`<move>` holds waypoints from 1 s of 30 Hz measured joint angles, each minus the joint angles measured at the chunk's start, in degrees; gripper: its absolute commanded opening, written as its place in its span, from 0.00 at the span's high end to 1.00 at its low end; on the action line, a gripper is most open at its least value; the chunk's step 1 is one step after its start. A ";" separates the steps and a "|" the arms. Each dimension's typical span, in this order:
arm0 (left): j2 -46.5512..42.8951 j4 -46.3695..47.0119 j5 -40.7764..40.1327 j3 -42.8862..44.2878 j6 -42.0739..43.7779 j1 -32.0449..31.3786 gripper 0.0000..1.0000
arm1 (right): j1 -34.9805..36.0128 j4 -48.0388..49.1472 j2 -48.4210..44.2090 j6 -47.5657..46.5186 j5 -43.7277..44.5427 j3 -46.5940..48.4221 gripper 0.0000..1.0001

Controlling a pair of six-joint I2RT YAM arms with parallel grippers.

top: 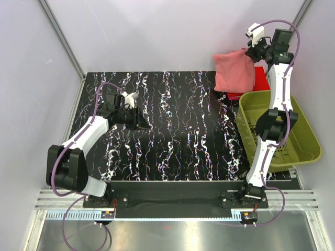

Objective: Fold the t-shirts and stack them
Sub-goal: Neatly place the folded tshirt to the corner

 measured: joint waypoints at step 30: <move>1.31 -0.04 1.49 -0.09 0.20 0.00 0.62 | -8.68 18.88 15.50 5.66 -4.02 1.07 1.00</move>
